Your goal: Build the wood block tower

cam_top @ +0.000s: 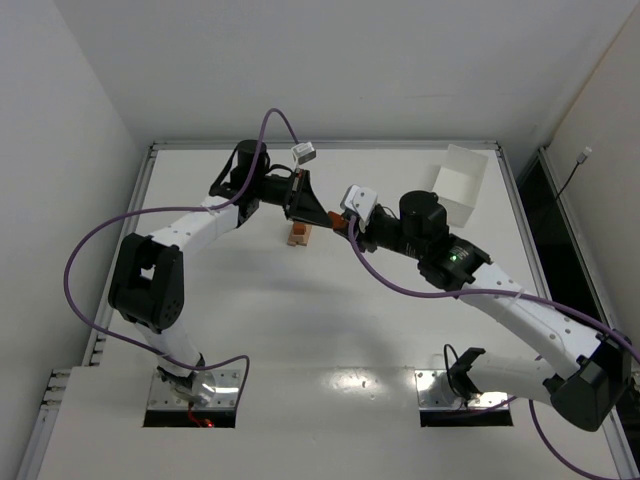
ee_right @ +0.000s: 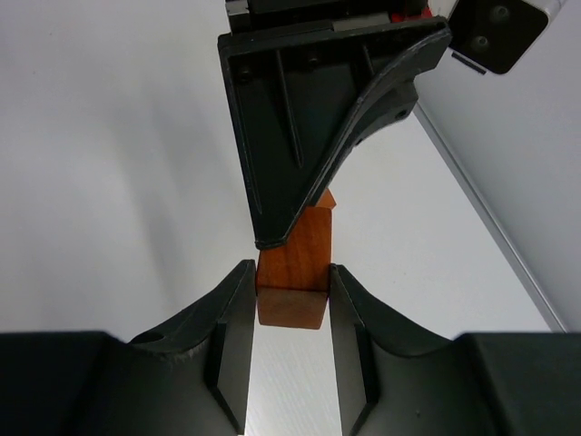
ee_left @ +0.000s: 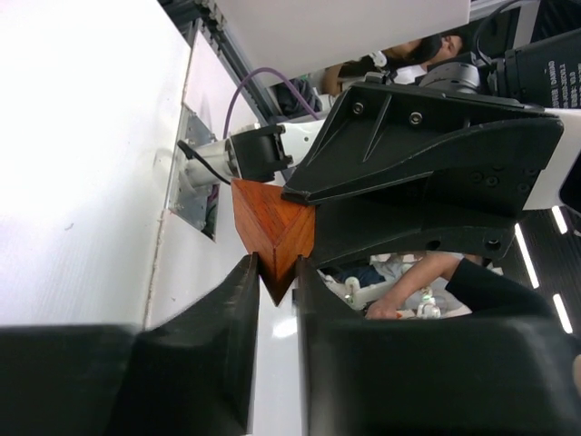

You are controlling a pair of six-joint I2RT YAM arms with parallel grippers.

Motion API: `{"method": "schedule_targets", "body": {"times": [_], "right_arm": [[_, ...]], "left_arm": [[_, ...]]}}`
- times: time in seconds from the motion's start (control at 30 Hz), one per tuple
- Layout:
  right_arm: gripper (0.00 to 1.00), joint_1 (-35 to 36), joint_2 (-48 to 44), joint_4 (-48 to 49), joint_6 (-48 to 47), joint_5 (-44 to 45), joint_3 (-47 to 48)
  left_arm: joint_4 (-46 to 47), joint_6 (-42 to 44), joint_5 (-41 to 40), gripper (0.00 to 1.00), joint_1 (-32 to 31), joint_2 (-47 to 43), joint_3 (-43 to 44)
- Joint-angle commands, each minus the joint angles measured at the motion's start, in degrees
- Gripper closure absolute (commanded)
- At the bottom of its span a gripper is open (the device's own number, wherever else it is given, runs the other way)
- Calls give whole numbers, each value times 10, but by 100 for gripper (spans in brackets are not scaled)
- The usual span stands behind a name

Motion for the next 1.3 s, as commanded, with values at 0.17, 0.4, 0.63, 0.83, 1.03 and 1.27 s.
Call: {"method": "schedule_targets", "body": {"times": [0.17, 0.4, 0.63, 0.83, 1.03, 1.27], "right_arm": [[100, -1, 1, 22, 3, -10, 20], [100, -1, -9, 22, 3, -5, 15], [100, -1, 38, -132, 178, 115, 124], [100, -12, 174, -248, 386, 163, 255], [100, -27, 334, -334, 495, 226, 422], [100, 4, 532, -423, 562, 306, 622]], "left_arm": [[44, -15, 14, 26, 0, -14, 16], [23, -5, -6, 9, 33, -31, 11], [-260, 178, -145, 9, 226, -56, 37], [-478, 346, -486, 7, 322, -81, 117], [-513, 318, -749, 0, 300, -112, 103], [-507, 276, -833, 0, 294, -137, 61]]}}
